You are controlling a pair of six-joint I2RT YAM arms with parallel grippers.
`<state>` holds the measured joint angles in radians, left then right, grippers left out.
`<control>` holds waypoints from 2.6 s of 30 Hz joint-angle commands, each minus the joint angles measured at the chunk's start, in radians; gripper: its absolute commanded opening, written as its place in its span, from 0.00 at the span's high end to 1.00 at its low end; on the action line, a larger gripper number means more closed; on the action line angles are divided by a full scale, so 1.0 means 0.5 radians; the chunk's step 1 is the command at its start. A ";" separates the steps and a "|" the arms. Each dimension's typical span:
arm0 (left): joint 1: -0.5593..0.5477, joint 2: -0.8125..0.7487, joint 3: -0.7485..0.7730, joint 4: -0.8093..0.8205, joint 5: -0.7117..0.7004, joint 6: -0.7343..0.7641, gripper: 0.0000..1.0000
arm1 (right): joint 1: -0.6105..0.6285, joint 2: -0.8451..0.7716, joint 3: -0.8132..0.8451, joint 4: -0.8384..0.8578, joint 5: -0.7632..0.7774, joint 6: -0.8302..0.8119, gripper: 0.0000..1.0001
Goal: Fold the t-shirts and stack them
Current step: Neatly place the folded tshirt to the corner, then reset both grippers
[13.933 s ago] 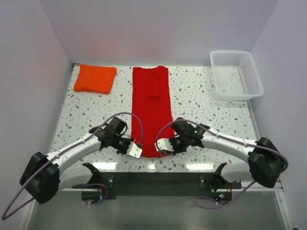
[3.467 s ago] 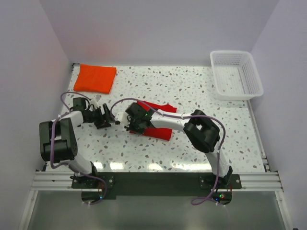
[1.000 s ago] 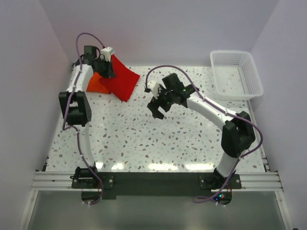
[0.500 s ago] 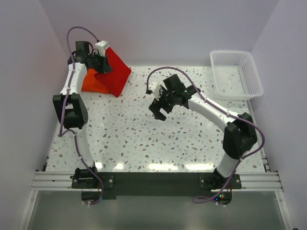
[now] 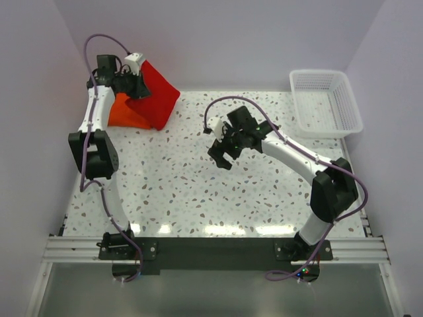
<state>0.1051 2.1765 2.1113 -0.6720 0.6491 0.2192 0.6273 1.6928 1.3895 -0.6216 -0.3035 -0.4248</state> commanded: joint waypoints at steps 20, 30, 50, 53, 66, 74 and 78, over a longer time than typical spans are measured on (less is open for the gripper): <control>0.210 0.187 0.324 0.049 0.193 0.028 1.00 | -0.006 -0.042 0.034 -0.045 0.076 -0.055 0.01; 0.317 0.408 0.385 0.003 0.150 0.117 1.00 | -0.006 0.060 0.123 -0.082 0.092 -0.074 0.01; 0.452 0.596 0.468 0.236 -0.282 0.598 0.65 | -0.021 0.118 0.203 -0.220 0.085 -0.108 0.01; 0.495 0.614 0.502 0.301 -0.408 0.715 0.45 | -0.027 0.121 0.212 -0.232 0.073 -0.111 0.01; 0.664 0.299 0.334 0.592 -0.562 0.482 0.18 | -0.070 0.124 0.160 -0.187 0.036 -0.120 0.01; 0.575 0.184 0.162 0.644 -0.120 0.148 0.37 | -0.138 0.179 0.185 -0.186 -0.046 -0.062 0.01; 0.492 0.285 0.107 0.654 -0.181 0.071 0.54 | -0.141 0.195 0.224 -0.205 -0.050 -0.056 0.01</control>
<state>0.3889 2.3100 2.1971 -0.3801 0.5259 0.3233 0.5549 1.7924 1.4555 -0.7261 -0.2901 -0.4644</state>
